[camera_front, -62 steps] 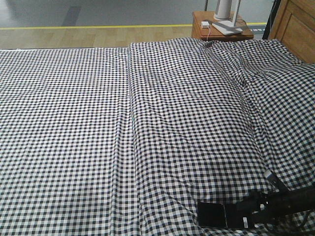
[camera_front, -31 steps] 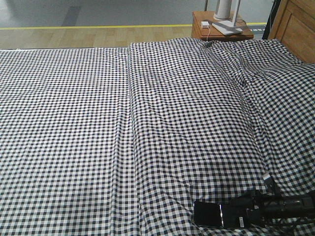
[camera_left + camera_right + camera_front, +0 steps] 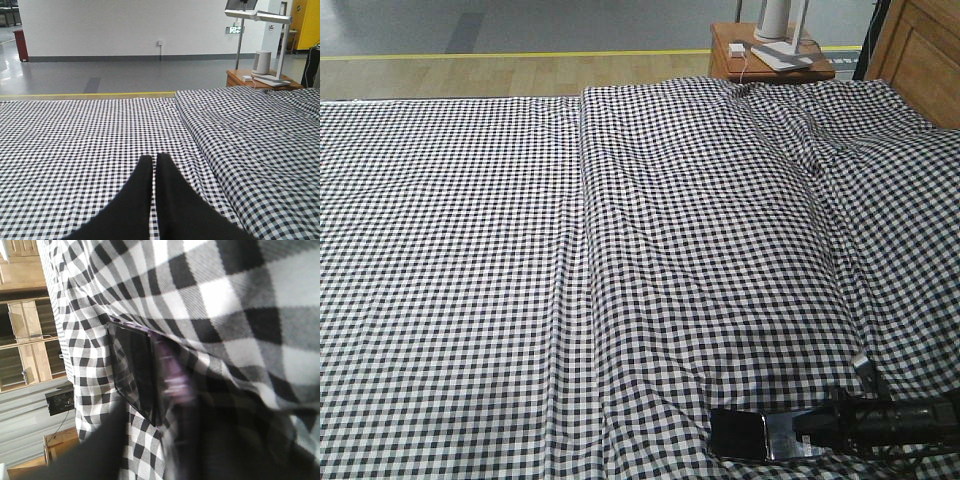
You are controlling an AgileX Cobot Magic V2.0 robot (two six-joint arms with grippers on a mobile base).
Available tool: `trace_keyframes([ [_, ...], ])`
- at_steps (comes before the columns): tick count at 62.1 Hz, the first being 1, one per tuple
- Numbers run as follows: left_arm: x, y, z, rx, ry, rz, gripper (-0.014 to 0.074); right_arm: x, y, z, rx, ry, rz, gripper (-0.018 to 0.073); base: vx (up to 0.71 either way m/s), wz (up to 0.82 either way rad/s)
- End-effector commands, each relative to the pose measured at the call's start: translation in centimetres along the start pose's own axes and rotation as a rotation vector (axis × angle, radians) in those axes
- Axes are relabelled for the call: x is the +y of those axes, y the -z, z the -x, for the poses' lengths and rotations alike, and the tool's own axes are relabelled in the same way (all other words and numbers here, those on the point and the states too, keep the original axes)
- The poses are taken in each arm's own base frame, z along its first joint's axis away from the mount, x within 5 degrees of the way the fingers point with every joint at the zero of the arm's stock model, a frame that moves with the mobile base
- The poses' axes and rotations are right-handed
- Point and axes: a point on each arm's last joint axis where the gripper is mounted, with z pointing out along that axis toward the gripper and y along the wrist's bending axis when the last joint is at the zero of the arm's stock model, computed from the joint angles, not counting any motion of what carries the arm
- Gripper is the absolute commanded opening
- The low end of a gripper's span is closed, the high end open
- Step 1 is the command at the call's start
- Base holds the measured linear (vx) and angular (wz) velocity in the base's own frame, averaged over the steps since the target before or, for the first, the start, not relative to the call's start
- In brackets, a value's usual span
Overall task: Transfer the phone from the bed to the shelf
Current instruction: 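Close the right gripper on the black phone's edge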
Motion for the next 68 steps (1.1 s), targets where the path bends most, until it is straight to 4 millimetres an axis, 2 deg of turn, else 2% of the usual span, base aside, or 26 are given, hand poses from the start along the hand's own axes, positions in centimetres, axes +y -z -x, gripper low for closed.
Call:
trace_keyframes([
  [1,0.2,0.3,1.4,-0.107,0.014,0.010,0.0001,2.2,1.0,0.6,0.014,0.047,0.120,-0.0017,0.00,0.00],
  [21,0.2,0.3,1.4,-0.107,0.014,0.010,0.0001,2.7,1.3,0.5,0.054,0.004,0.130,-0.0010,0.00,0.00],
  [31,0.2,0.3,1.4,-0.107,0.014,0.010,0.0001,4.4,2.1,0.1,0.039,0.056,0.135,-0.0008,0.00,0.00],
  [54,0.2,0.3,1.4,-0.107,0.014,0.010,0.0001,10.9,5.6,-0.5,-0.003,0.189,0.108,-0.0003,0.00,0.00],
  [68,0.2,0.3,1.4,-0.107,0.014,0.010,0.0001,17.2,9.2,-0.5,-0.069,0.315,0.053,-0.0003,0.00,0.00],
])
